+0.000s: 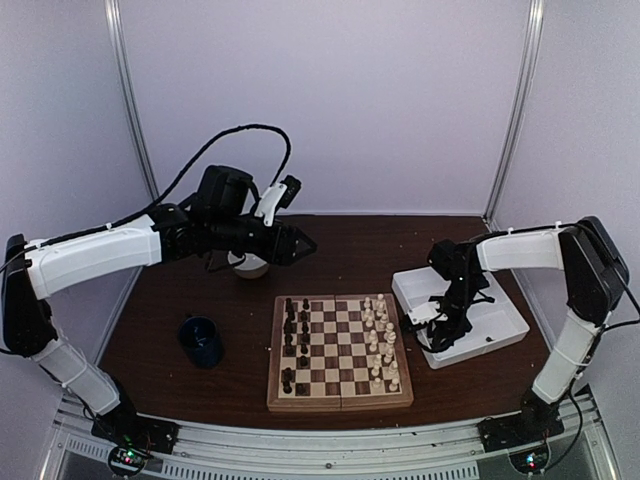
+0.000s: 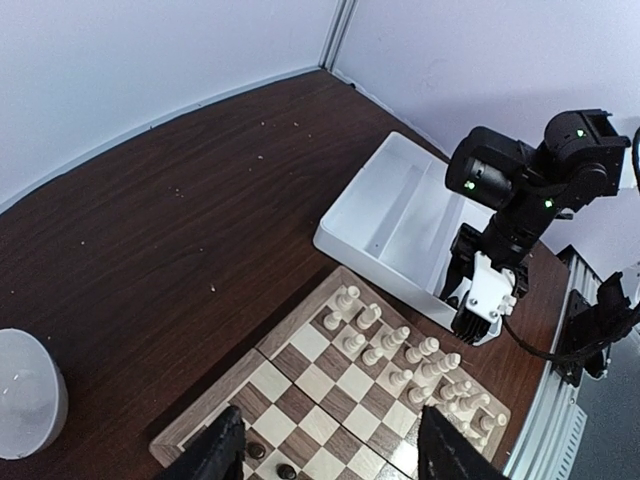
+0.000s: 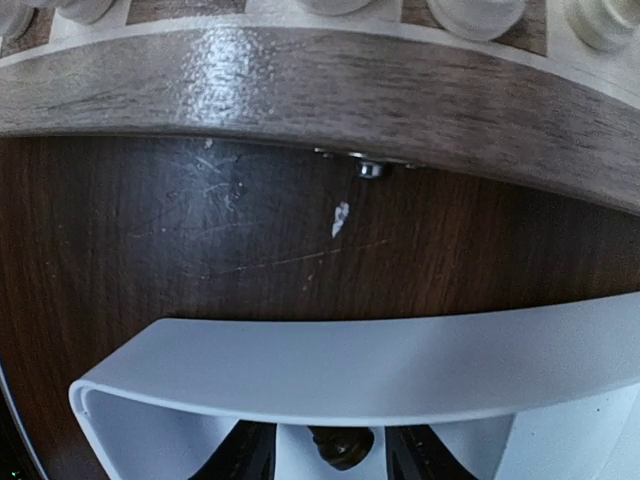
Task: Set up the chess pieces on the board
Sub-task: Pick up the bishop from the storage box.
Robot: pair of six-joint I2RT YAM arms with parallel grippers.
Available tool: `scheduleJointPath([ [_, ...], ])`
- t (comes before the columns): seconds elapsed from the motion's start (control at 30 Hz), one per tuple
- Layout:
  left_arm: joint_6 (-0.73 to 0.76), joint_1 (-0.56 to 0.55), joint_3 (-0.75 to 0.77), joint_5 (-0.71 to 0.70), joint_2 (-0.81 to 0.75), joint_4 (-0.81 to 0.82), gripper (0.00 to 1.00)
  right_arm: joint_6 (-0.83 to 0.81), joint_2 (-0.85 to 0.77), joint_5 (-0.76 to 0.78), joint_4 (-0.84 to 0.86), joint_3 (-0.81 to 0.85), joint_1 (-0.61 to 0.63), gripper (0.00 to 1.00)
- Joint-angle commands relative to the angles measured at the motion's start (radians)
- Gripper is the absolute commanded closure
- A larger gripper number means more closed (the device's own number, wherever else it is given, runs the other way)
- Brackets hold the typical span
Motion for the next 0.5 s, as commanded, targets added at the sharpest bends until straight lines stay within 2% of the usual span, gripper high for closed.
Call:
scheduleJointPath([
  [0.0,-0.008,-0.006,-0.007,-0.007,-0.028,0.046,0.41,-0.039,0.032,0.074,0.010,-0.001,0.023,0.61],
  [0.1,-0.012,-0.006,-0.003,-0.001,-0.021,0.050,0.41,-0.036,0.042,0.107,0.001,-0.015,0.022,0.65],
  [0.47,-0.015,-0.006,0.001,0.022,0.006,0.080,0.41,-0.020,0.004,0.144,-0.002,-0.067,-0.029,0.67],
])
